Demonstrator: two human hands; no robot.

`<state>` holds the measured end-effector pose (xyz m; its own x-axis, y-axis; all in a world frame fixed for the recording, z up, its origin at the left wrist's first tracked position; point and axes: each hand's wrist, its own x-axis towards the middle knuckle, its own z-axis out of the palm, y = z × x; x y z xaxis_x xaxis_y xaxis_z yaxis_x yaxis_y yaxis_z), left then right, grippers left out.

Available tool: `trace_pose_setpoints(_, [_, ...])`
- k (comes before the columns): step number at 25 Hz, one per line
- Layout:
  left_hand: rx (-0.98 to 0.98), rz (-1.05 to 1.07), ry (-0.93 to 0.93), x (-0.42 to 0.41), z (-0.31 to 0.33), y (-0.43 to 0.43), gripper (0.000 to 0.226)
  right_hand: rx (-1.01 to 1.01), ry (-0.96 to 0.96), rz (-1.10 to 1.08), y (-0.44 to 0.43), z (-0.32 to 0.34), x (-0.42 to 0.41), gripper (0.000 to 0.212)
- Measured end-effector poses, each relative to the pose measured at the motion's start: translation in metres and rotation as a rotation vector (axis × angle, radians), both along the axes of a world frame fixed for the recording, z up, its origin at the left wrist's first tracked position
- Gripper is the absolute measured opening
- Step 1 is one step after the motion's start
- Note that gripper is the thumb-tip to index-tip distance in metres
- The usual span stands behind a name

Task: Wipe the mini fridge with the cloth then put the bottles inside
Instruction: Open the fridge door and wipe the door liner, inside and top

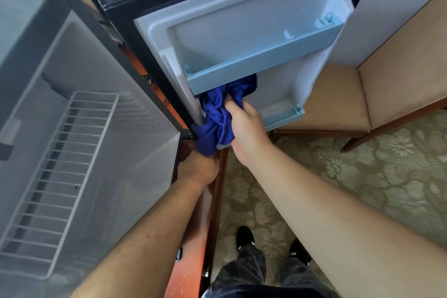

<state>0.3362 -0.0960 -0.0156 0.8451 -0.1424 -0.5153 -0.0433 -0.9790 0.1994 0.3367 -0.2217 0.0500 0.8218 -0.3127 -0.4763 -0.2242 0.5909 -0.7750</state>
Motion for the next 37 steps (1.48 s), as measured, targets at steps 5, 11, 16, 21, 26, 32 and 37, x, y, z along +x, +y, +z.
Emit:
trace_pose_setpoints(5, [-0.038,0.043,0.005,-0.002,-0.003,0.001,0.032,-0.100,-0.018,0.163,-0.004,-0.005,0.004,0.018])
trace_pose_setpoints(11, [0.040,0.008,-0.032,-0.006,-0.001,-0.002,0.033,-0.135,0.007,0.070,-0.029,-0.013,0.009,0.018])
trace_pose_setpoints(16, [-0.046,-0.018,-0.021,-0.009,0.005,-0.004,0.064,-0.134,0.097,-0.182,-0.092,-0.022,0.013,0.014])
trace_pose_setpoints(21, [-0.049,0.015,-0.012,-0.011,0.008,-0.007,0.071,-0.144,0.155,-0.211,-0.140,-0.033,0.019,0.034])
trace_pose_setpoints(26, [-0.063,0.031,-0.024,-0.010,0.003,-0.011,0.072,0.020,0.185,-0.178,-0.135,-0.040,0.027,0.033])
trace_pose_setpoints(32, [-0.090,0.032,-0.042,-0.012,-0.001,-0.008,0.074,0.102,0.290,-0.079,-0.111,-0.061,0.028,0.033])
trace_pose_setpoints(37, [-0.132,0.036,-0.044,-0.014,-0.008,-0.005,0.075,0.062,0.400,0.003,-0.085,-0.066,0.043,0.030])
